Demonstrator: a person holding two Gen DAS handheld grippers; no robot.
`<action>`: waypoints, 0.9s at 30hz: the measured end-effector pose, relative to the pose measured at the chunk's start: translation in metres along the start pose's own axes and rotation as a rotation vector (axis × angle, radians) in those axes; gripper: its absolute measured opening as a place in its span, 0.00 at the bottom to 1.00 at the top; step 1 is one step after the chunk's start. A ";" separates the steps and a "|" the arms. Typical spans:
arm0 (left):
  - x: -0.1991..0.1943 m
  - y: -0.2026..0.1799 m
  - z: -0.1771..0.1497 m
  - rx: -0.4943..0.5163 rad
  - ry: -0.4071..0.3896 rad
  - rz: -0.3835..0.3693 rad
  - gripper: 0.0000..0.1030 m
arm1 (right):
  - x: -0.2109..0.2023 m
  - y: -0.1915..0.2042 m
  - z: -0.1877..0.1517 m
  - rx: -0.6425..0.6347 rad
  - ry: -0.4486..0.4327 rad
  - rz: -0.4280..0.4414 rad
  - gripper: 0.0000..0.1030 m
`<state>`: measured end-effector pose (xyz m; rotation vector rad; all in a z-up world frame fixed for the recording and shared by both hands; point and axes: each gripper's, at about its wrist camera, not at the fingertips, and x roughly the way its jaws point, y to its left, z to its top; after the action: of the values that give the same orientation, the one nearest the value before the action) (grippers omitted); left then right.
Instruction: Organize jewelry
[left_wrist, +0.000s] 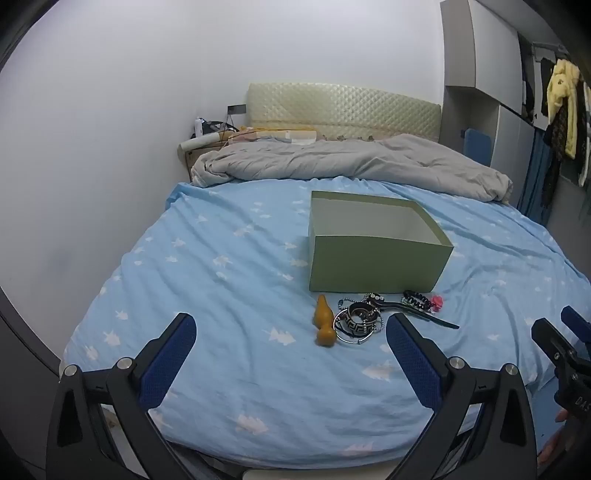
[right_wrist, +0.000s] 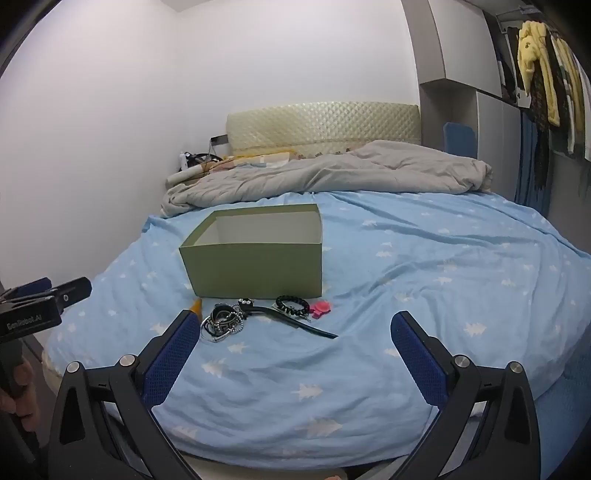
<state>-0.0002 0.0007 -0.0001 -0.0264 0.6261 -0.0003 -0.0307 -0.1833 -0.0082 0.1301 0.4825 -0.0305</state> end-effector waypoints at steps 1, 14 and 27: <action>0.000 0.001 0.000 0.002 -0.001 0.002 1.00 | 0.000 0.001 0.000 -0.007 0.007 -0.005 1.00; -0.002 -0.002 -0.002 0.018 -0.003 0.001 1.00 | -0.001 0.004 0.000 -0.029 0.003 -0.028 1.00; -0.001 -0.008 -0.003 -0.001 0.012 -0.029 1.00 | -0.004 0.003 0.003 -0.035 0.011 -0.035 1.00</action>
<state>-0.0022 -0.0072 -0.0016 -0.0360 0.6376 -0.0280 -0.0325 -0.1803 -0.0034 0.0880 0.4956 -0.0557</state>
